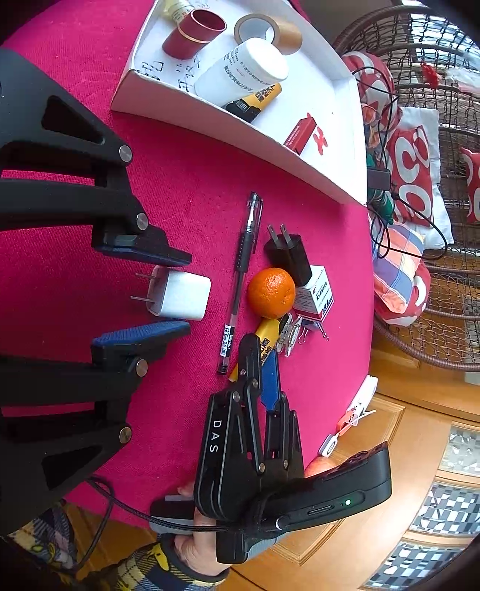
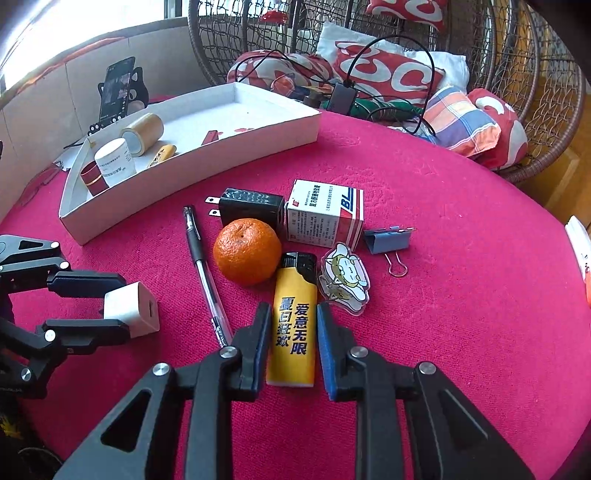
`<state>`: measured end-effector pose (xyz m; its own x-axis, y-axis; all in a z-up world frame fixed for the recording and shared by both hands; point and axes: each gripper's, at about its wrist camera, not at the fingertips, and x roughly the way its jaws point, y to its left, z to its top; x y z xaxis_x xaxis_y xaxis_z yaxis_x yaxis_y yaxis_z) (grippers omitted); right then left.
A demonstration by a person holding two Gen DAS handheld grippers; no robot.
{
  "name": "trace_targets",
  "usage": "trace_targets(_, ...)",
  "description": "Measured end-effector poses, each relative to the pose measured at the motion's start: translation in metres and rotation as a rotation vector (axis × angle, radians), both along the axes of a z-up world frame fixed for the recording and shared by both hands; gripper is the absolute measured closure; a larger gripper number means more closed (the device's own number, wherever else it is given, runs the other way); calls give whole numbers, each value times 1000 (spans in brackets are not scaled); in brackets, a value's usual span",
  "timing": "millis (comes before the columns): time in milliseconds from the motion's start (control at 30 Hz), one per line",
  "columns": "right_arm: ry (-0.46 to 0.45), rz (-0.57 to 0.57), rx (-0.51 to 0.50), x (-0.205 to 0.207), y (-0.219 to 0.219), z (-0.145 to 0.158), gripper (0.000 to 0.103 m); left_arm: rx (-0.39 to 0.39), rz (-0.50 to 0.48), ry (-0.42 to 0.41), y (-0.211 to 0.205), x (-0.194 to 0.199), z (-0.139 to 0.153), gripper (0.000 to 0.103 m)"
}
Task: Organize rigid objects
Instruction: 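Grasp the yellow lighter with the right gripper while the left holds the charger, then carry charger and yellow lighter into the white tray and open both grippers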
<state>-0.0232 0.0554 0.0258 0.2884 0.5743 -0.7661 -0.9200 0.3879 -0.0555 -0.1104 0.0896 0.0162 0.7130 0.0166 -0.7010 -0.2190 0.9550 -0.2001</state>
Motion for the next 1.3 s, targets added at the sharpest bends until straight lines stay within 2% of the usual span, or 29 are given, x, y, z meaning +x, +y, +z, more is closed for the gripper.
trace_targets(167, 36, -58, 75, -3, -22, 8, 81, 5, 4, -35, 0, -5, 8, 78)
trace_targets(433, 39, -102, 254, -4, -46, 61, 81, 1, 29, -100, 7, -15, 27, 78)
trace_targets(533, 21, -91, 285, -10, -45, 74, 81, -8, 53, -115, 15, -20, 30, 83)
trace_targets(733, 21, -83, 319, -17, -43, 83, 80, -22, 91, -144, 26, -32, 36, 83)
trace_targets(867, 24, -90, 333, -17, -46, 83, 80, -37, 68, -131, 25, -30, 33, 83)
trace_targets(900, 27, -93, 335, -16, -47, 83, 80, -38, 69, -129, 24, -28, 32, 82)
trace_targets(933, 31, -96, 340, -15, -48, 83, 80, -39, 64, -118, 22, -26, 30, 76)
trace_targets(967, 36, -100, 347, -14, -50, 83, 80, -35, 58, -97, 20, -21, 28, 62)
trace_targets(1033, 48, -104, 355, -13, -52, 83, 80, -21, 38, -63, 13, -12, 23, 51)
trace_targets(1200, 65, -108, 372, -12, -55, 82, 80, 11, -33, 33, -7, 12, 3, 51)
trace_targets(1233, 68, -107, 375, -12, -55, 82, 80, 21, -46, 49, -11, 14, -1, 54)
trace_targets(1267, 70, -106, 377, -12, -55, 82, 80, 38, -51, 58, -14, 16, -4, 73)
trace_targets(1300, 68, -104, 379, -12, -55, 83, 80, 37, -64, 63, -15, 16, -5, 77)
